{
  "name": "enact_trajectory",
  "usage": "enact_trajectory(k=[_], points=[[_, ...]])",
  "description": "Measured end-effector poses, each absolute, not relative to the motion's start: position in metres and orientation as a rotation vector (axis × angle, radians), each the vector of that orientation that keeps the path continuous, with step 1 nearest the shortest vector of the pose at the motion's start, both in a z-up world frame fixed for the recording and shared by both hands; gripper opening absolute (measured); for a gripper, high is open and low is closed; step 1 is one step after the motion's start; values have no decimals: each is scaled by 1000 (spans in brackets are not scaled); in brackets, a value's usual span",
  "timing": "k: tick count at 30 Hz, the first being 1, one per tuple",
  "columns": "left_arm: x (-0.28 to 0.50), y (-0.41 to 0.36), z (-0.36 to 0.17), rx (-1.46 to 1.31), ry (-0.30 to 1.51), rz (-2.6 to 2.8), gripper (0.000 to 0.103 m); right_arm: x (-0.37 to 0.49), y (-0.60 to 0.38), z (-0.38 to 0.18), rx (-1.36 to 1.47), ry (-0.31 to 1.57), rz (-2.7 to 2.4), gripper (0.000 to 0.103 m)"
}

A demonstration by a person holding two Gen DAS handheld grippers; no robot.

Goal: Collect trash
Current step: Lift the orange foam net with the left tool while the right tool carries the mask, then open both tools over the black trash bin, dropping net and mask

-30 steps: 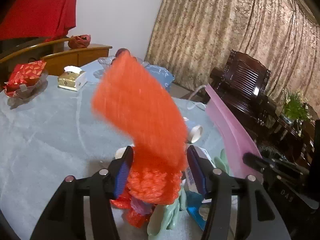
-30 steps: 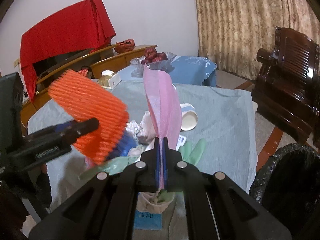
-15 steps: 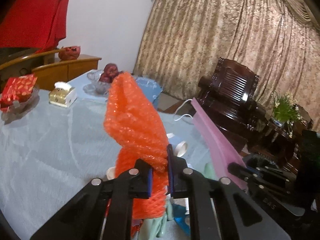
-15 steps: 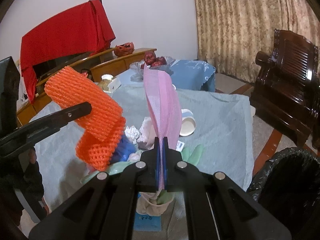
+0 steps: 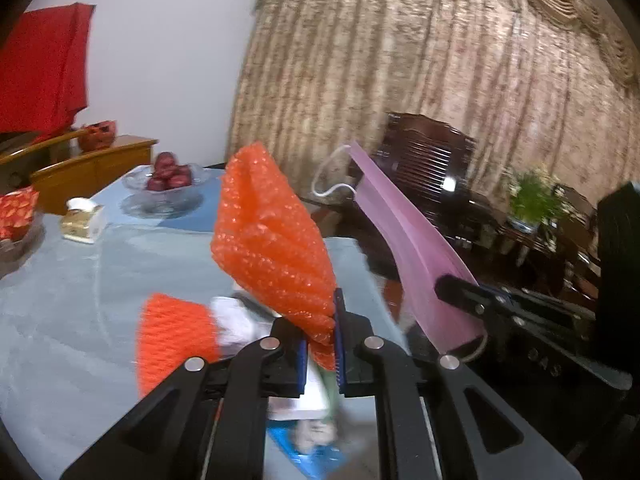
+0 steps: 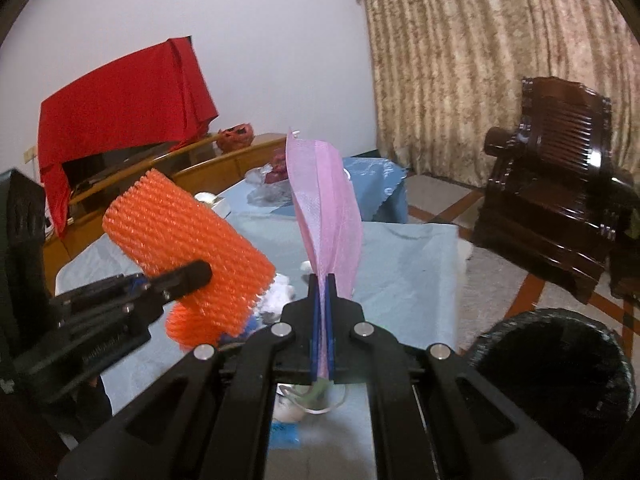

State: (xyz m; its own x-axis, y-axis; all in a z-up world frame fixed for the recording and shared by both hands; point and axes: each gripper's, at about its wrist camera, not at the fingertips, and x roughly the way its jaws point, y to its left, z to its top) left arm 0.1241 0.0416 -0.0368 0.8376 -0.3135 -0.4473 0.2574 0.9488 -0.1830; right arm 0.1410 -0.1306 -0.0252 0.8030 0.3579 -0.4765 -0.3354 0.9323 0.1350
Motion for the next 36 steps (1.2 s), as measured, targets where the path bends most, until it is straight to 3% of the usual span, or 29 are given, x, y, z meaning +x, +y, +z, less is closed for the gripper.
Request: enact_trajectory(k=[24,27,29,30,31,32,36], points=[[148,-147,-107,7,665,-645,10,97,-307,-108,148,678,-31,2],[149,-167,-118,23,693,-681,11,93,-324,-121,167,706,-84,6],[150,-175,-122,26,710,-701,19,93,-331,-125,172,723,-113,12],[150,-178,-123,28,719,-710,38,91,-336,-128,178,730,-133,17],[149,-179,-124,21,719,-711,56,92,-338,-129,180,732,-145,29],[147,-178,-123,12,712,-712,62,90,-340,-130,180,731,-162,42],[141,-174,-124,11,705,-718,74,85,-347,-132,180,716,-203,64]])
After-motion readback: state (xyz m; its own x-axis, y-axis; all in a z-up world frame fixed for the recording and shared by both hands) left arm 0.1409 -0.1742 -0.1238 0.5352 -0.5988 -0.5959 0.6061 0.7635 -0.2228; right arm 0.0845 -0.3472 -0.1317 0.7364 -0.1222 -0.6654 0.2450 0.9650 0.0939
